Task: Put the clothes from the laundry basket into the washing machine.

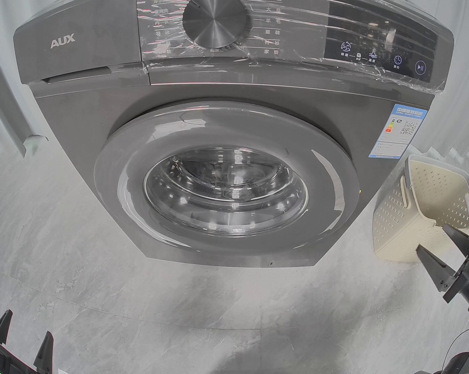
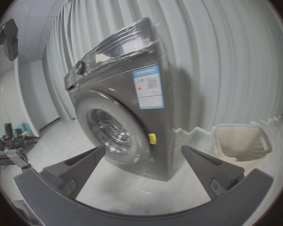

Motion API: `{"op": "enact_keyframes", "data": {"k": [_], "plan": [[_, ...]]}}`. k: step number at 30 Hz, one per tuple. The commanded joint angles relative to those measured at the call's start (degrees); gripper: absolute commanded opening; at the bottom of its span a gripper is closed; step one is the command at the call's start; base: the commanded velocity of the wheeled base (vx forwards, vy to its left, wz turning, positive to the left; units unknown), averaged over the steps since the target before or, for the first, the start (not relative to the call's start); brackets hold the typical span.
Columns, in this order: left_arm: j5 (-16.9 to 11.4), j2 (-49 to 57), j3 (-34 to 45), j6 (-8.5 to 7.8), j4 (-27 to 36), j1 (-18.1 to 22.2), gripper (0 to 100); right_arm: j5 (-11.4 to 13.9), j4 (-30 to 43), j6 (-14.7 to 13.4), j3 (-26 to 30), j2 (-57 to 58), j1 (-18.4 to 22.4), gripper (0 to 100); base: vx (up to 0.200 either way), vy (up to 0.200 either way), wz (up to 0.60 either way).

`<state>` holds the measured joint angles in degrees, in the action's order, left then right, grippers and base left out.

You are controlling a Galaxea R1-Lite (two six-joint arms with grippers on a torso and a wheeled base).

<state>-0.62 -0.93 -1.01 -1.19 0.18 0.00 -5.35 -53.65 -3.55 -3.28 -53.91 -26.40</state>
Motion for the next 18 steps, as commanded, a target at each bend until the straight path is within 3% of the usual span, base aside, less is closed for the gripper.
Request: {"op": "enact_keyframes", "data": {"k": [1, 5, 6, 11, 15, 18], "plan": [[0.01, 0.75, 1.01, 0.05, -0.01, 0.0, 100, 0.25, 12.17, 0.82, 3.28, 20.95, 12.78, 100, 0.0, 0.0, 0.0], [0.01, 0.75, 1.01, 0.05, -0.01, 0.0, 100, 0.25, 22.54, 0.82, 3.28, 32.29, 17.26, 100, 0.0, 0.0, 0.0], [0.01, 0.75, 1.01, 0.05, -0.01, 0.0, 100, 0.25, 22.54, 0.82, 3.28, 32.29, 17.26, 100, 0.0, 0.0, 0.0], [0.01, 0.75, 1.01, 0.23, -0.01, 0.0, 100, 0.25, 37.74, 1.09, 3.28, 46.17, 19.64, 100, 0.0, 0.0, 0.0], [0.01, 0.75, 1.01, 0.23, -0.01, 0.0, 100, 0.34, 41.79, 1.09, 3.28, 48.9, 20.78, 100, 0.0, 0.0, 0.0], [0.09, 0.75, 1.01, 0.23, -0.01, 0.0, 100, 0.96, 43.98, 1.35, 3.28, 50.57, 24.91, 100, 0.0, 0.0, 0.0]]}}
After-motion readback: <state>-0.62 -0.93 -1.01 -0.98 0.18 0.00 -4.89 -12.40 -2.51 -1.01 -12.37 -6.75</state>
